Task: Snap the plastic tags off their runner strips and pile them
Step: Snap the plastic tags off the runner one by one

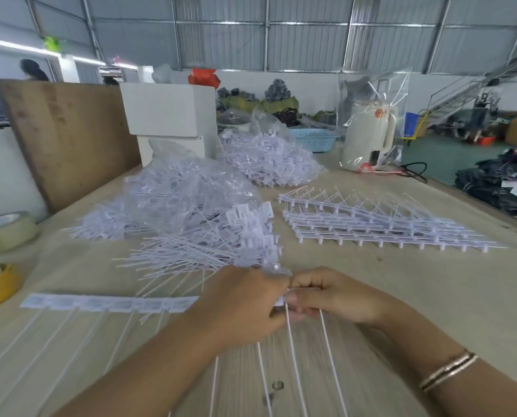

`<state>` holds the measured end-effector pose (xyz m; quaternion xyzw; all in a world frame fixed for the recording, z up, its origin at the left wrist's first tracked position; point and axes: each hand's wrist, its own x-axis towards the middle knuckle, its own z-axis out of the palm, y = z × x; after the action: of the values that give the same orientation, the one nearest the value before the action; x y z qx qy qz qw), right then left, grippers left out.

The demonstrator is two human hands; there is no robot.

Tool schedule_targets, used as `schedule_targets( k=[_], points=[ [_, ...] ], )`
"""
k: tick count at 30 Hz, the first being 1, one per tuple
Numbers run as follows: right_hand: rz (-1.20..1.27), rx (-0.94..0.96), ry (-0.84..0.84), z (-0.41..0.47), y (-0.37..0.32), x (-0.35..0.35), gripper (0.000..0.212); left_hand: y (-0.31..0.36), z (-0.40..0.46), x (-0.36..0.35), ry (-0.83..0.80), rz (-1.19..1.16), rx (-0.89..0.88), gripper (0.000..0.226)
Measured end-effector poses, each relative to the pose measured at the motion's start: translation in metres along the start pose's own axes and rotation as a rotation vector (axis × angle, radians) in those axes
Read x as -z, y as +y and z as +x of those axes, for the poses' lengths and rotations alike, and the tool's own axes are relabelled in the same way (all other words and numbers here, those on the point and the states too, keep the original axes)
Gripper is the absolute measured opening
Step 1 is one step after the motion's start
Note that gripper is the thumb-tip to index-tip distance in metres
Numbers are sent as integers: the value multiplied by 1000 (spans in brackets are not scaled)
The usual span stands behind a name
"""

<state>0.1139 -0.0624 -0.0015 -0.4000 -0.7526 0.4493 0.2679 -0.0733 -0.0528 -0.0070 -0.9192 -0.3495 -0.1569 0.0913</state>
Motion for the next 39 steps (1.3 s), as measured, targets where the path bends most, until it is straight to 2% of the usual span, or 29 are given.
schedule_targets(
  k=[3,9,15,18,20,22,24,28,34,37,39],
  points=[
    [21,-2,-11,1,2,-3,13,-4,0,-2,36,12,-4,27],
    [-50,129,179,10,9,-10,20,-13,-2,-7,-51,-155,71,34],
    [-61,267,241,14,11,-10,21,-15,2,-11,-49,-267,110,3],
    [-53,293,267,15,9,-11,23,-15,3,-15,-11,-350,137,14],
    [-21,339,377,15,7,-9,25,-16,5,-13,46,-498,194,32],
    [16,328,469,14,6,-4,31,-19,6,-9,124,-521,192,44],
    [20,264,441,13,8,-1,32,-18,3,-6,152,-445,160,46],
    [-59,145,353,14,12,1,32,-15,1,-1,158,-386,175,35],
    [-303,112,343,17,19,4,22,-15,-1,2,82,-369,224,29],
    [-376,87,292,16,23,7,9,-15,-1,7,39,-325,219,28],
    [-442,125,262,15,21,7,10,-16,-2,10,14,-273,222,32]
  ],
)
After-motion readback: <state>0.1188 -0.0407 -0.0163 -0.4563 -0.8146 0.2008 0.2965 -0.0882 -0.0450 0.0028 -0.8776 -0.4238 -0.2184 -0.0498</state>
